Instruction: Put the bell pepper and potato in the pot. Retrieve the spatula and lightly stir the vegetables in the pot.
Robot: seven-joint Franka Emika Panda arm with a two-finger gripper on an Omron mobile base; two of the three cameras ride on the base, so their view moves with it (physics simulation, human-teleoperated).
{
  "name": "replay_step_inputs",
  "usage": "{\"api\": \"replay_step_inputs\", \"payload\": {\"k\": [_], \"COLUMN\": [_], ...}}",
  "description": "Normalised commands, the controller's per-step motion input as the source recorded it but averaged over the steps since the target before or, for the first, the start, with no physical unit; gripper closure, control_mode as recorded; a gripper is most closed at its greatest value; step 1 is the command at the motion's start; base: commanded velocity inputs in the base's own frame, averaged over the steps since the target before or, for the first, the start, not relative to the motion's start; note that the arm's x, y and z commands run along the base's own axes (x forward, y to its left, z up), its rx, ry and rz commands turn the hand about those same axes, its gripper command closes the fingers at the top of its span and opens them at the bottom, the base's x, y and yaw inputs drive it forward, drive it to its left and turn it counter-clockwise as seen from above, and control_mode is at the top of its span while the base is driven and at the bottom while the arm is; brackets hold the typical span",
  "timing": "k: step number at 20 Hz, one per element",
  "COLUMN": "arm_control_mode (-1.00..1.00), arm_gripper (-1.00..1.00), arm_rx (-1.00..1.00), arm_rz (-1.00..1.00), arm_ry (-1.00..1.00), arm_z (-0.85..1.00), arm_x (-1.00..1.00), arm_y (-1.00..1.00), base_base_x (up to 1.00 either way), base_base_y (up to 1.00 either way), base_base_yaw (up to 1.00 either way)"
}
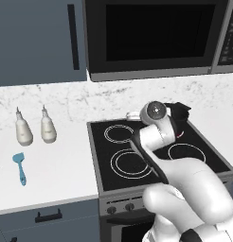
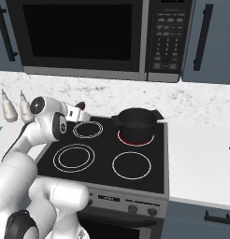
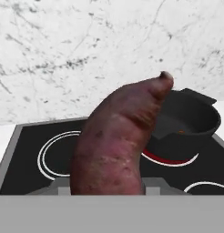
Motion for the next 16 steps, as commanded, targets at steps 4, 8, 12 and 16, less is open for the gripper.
{"api": "replay_step_inputs", "payload": {"k": [4, 8, 12, 16], "arm_control_mode": [-1.0, -1.0, -1.0, -1.0], "arm_gripper": [1.0, 1.0, 1.0, 1.0], "arm_rx": [0.04, 0.02, 0.0, 0.0], "arm_rz": [-0.04, -0.05, -0.06, -0.06], "arm_ry": [0.0, 0.0, 0.0, 0.0], "arm_z": [0.33, 0.18, 0.05, -0.02], "arm_x": [0.0, 0.0, 0.0, 0.26], "arm_y": [-0.52, -0.59, -0.6, -0.61], "base_base_x": [0.0, 0.0, 0.0, 0.0], "base_base_y": [0.0, 0.0, 0.0, 0.0], "base_base_yaw": [0.0, 0.0, 0.0, 0.0]}}
